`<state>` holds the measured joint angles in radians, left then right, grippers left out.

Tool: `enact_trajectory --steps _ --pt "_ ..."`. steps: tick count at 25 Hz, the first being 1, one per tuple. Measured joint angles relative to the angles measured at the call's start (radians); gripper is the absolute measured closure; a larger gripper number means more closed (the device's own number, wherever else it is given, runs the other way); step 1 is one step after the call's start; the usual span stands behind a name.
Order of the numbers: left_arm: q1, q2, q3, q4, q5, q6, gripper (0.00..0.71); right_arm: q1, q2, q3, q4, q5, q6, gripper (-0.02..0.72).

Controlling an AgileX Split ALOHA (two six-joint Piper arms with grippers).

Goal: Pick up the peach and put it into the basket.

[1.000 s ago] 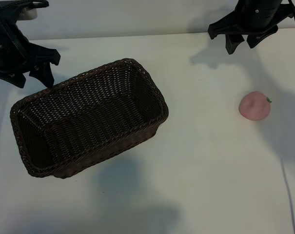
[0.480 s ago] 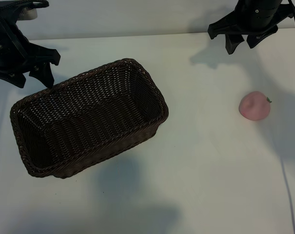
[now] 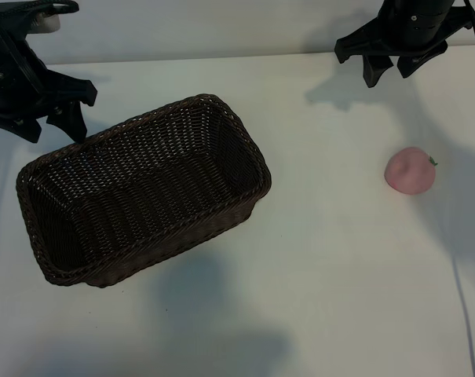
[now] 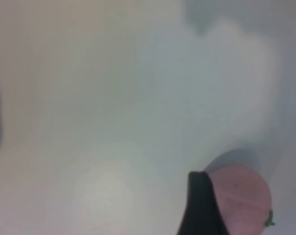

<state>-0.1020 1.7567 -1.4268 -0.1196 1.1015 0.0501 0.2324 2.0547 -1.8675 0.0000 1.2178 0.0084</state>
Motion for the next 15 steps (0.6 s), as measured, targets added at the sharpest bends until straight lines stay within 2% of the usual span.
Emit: enact_trajectory --steps 6,12,15 --pt "0.000 0.000 0.000 0.000 -0.021 -0.001 0.118 0.000 0.000 0.000 0.000 0.000 0.000 0.220" --pt "0.000 -0.003 0.000 -0.001 0.013 -0.036 0.118 0.000 0.000 0.000 0.000 0.001 0.000 0.220" --pt "0.000 -0.039 0.045 -0.001 0.008 -0.075 0.118 0.000 0.000 0.000 0.000 0.001 0.000 0.220"
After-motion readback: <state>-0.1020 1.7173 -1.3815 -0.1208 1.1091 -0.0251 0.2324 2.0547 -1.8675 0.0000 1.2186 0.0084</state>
